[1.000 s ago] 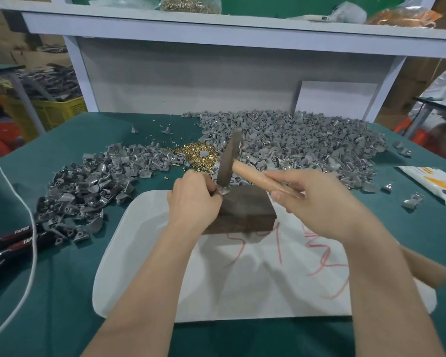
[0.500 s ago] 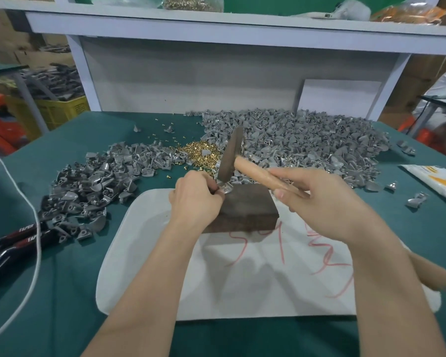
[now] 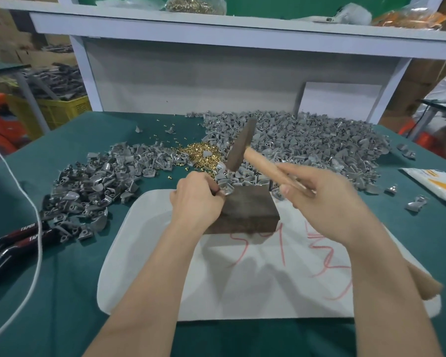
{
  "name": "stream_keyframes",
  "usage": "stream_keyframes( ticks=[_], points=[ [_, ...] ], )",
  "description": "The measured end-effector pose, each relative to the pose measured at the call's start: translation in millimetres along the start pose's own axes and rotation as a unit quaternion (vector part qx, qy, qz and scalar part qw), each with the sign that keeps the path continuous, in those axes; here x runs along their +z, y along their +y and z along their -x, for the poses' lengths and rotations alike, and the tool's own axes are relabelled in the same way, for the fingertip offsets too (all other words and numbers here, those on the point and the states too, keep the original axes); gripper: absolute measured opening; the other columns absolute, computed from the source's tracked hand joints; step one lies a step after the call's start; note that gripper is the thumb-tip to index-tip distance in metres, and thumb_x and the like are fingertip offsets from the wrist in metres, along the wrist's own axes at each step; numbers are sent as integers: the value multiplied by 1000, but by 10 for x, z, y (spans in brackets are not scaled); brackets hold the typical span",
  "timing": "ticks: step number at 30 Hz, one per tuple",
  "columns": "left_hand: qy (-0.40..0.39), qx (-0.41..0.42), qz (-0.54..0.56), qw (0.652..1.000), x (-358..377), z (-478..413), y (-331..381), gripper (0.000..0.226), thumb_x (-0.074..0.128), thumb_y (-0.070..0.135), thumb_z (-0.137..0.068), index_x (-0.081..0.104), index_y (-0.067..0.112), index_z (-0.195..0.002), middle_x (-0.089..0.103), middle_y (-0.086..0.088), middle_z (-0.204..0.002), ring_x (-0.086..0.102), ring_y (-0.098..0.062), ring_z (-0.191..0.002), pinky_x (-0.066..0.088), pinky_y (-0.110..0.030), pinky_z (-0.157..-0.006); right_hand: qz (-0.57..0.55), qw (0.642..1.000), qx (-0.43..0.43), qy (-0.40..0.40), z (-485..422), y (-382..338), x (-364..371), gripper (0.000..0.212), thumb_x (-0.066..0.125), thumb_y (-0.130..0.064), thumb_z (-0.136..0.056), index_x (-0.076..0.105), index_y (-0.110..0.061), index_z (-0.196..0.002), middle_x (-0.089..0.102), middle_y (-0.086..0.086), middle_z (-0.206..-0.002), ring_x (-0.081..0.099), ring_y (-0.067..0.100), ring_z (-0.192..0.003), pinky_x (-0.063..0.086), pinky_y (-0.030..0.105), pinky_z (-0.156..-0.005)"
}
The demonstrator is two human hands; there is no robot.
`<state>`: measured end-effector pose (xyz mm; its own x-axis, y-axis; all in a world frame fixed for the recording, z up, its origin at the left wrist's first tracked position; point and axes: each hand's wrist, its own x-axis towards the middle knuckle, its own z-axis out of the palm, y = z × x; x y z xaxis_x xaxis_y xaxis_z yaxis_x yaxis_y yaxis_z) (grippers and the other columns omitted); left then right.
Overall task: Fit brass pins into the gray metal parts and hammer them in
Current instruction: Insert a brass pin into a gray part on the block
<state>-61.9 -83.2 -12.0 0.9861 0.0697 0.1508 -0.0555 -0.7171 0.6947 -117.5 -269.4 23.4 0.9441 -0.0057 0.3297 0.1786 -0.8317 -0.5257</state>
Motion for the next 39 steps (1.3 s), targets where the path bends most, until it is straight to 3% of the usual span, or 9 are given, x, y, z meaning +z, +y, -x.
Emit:
stream_keyframes(
  ticks=[3,7,11,17,24,28,32,35,39],
  points=[
    [3,9,-6,1000,6,-3,-2,13,64,21,-87,63,23,-74,66,-3,-99,55,-29,-106,45,-42,-92,-24,998,3,62,-17,31,-33,39,57,-28,-91,55,-49,-123,57,-30,-76,55,3,-73,36,1,-60],
    [-1,-2,-1,1000,18,-15,-17,11,64,21,-86,61,24,-76,66,1,-100,55,-27,-106,44,-41,-93,35,995,-27,-90,3,-33,-29,40,55,-25,-92,54,-51,-122,66,-15,-81,55,4,-58,40,13,-52],
    [-2,0,5,1000,8,-20,-22,13,66,22,-86,59,25,-75,60,7,-93,55,-25,-106,44,-40,-94,42,995,-28,-85,-24,-17,4,39,56,-27,-91,54,-51,-122,63,-20,-79,54,-6,-61,36,10,-54],
    [-12,13,-10,1000,-5,-22,-16,17,63,22,-88,58,27,-73,65,2,-93,55,-28,-105,44,-42,-94,-63,995,66,40,-203,199,185,33,53,-26,-92,57,-34,-124,60,-12,-73,48,7,-50,41,25,-58],
    [-38,47,-8,998,-1,-7,-6,19,64,23,-87,55,34,-74,56,11,-89,53,-21,-107,40,-40,-98,-115,972,204,-22,-241,448,485,23,54,-38,-89,66,-20,-95,56,2,-62,42,15,-43,29,21,-40],
    [-47,48,-13,998,2,-6,-12,24,64,26,-87,53,36,-68,56,12,-86,53,-22,-107,39,-42,-99,-45,981,188,-25,-231,436,528,28,54,-46,-90,69,-24,-94,67,-1,-71,55,14,-62,35,24,-49],
    [-49,47,-17,998,8,-7,-8,23,65,28,-85,53,35,-66,58,13,-87,53,-21,-107,39,-39,-97,61,984,166,9,-259,340,545,22,57,-37,-91,68,-22,-101,68,6,-99,61,26,-96,48,31,-77],
    [-50,45,-21,998,21,-10,2,24,65,29,-84,53,34,-64,60,12,-89,53,-21,-107,38,-37,-95,7,992,81,96,-279,152,582,14,61,-31,-89,69,-21,-95,64,2,-96,57,16,-85,45,29,-78],
    [-44,48,-28,998,31,-10,8,22,66,31,-82,53,33,-64,60,11,-88,53,-22,-107,37,-36,-93,-22,997,-11,71,-259,-108,737,5,67,-20,-83,70,-16,-86,58,1,-89,58,21,-82,47,36,-81]
  ],
)
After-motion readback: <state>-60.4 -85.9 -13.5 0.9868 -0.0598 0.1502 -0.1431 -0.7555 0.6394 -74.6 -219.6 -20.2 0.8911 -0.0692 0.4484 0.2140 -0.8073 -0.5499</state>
